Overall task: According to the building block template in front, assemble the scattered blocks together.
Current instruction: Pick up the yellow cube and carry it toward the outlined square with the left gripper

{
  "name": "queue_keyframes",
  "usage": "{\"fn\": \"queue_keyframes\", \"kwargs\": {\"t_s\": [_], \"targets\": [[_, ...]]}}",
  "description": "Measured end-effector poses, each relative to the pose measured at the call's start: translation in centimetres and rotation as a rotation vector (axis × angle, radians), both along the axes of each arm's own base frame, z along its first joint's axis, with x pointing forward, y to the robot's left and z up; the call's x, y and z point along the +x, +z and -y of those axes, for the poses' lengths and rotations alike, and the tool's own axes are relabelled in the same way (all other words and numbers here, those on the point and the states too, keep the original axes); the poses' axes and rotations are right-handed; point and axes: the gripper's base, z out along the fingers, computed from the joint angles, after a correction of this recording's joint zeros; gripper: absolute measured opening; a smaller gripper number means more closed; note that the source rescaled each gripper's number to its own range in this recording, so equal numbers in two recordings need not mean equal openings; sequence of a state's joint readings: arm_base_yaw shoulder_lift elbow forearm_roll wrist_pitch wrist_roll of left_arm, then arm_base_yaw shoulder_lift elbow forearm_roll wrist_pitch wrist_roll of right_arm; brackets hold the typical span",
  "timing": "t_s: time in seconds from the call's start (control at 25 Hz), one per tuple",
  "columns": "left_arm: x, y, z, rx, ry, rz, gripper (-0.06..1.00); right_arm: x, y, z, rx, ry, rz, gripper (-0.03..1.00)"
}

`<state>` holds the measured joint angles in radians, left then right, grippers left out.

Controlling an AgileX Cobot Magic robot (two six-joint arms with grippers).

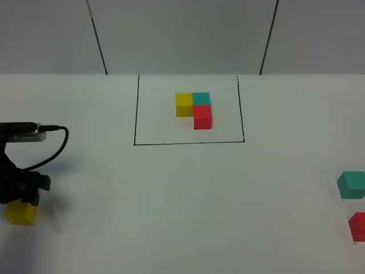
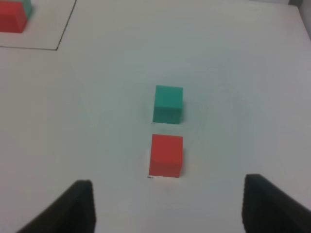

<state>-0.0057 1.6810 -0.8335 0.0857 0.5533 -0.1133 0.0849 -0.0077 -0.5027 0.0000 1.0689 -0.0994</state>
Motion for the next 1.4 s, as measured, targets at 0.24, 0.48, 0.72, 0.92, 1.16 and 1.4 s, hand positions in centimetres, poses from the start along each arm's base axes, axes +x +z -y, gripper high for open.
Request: {"fn": "queue_keyframes", "kwargs": {"t_s": [0.24, 0.48, 0.72, 0.92, 1.16, 1.4], "targets": [[0.4, -1.6, 0.0, -0.002, -0.002, -0.028, 0.65, 0.0, 0.0, 0.0, 0.000, 0.000, 0.000, 0.48], [0.7, -2.3, 0.0, -0.004, -0.003, -0.025, 0.65, 0.0, 0.0, 0.0, 0.000, 0.000, 0.000, 0.48], [0.8, -3.3, 0.1, -0.005, -0.003, -0.051, 0.65, 0.0, 0.0, 0.0, 0.000, 0.000, 0.000, 0.48], [0.8, -3.6, 0.1, -0.005, -0.004, -0.056, 0.64, 0.0, 0.0, 0.0, 0.000, 0.000, 0.000, 0.48], [0.8, -3.6, 0.1, -0.006, -0.003, -0.056, 0.23, 0.0, 0.0, 0.0, 0.000, 0.000, 0.000, 0.48], [0.9, -3.6, 0.1, -0.002, -0.023, -0.052, 0.00, 0.0, 0.0, 0.0, 0.000, 0.000, 0.000, 0.48]]}}
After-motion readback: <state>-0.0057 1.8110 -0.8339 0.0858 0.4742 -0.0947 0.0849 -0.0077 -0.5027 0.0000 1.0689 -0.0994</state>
